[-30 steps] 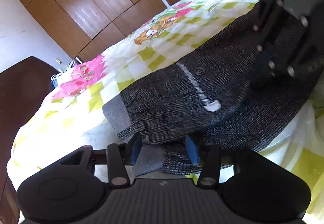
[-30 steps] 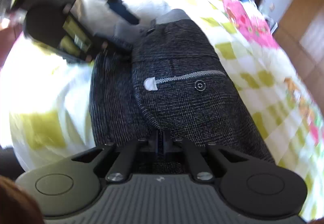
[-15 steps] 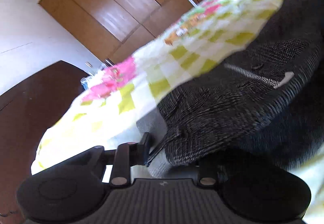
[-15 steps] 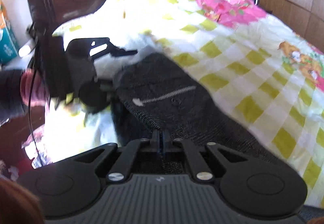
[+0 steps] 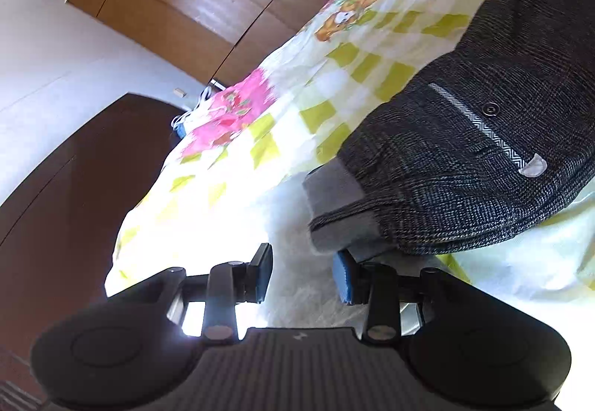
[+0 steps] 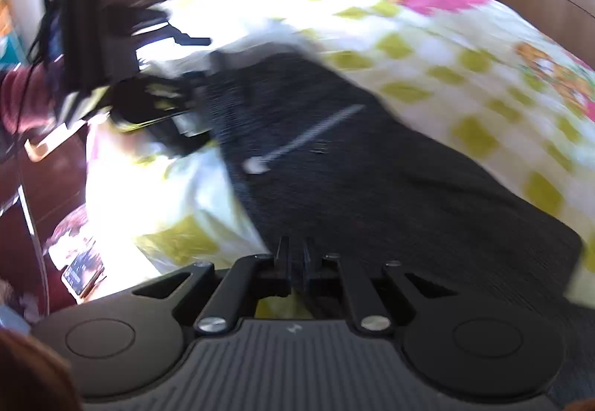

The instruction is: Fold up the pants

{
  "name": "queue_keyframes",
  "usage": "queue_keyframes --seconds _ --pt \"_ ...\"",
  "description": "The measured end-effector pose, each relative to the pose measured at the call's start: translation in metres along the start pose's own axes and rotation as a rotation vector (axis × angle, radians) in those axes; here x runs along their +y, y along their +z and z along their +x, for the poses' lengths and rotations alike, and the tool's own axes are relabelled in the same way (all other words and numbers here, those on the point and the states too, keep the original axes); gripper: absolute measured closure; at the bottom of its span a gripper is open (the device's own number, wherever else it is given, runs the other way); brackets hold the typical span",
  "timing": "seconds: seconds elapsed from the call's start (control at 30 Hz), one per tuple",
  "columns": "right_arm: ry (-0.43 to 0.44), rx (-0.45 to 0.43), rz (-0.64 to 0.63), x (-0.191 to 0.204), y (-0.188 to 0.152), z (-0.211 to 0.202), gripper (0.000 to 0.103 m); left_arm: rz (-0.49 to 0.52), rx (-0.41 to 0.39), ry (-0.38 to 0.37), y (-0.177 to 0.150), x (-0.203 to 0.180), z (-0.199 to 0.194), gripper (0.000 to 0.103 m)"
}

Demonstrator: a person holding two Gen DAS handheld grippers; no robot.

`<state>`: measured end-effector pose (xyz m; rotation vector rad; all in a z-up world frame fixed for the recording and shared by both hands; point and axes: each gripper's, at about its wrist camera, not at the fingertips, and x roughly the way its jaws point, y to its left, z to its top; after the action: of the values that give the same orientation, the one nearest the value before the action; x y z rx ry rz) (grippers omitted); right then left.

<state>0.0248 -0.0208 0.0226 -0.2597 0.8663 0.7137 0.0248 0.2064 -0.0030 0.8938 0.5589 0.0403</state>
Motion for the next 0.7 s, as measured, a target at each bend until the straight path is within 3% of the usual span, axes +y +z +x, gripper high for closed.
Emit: queue_keyframes --seconds 0.1,0.17,0.3,0.53,0.7 --pt "-0.119 -0.023 0.131 -0.045 -0.018 -0.034 0.095 -0.057 0.011 0.009 0.009 0.01 -0.012 0.053" --pt "-0.208 -0.033 0.243 -0.081 -0.035 -0.055 0.094 -0.083 -0.029 -0.004 0.024 0.01 -0.024 0.053" --pt "-0.373 -0.056 0.488 -0.156 -0.071 -0.092 0.091 -0.087 -0.131 -0.121 0.077 -0.015 -0.034 0.053" --pt "-0.564 -0.184 0.756 -0.288 -0.123 -0.132 0.086 -0.133 -0.282 -0.476 0.185 -0.103 -0.032 0.053" --pt "-0.645 -0.279 0.852 -0.368 -0.14 -0.144 0.083 -0.118 -0.35 -0.638 0.244 -0.164 -0.032 0.053"
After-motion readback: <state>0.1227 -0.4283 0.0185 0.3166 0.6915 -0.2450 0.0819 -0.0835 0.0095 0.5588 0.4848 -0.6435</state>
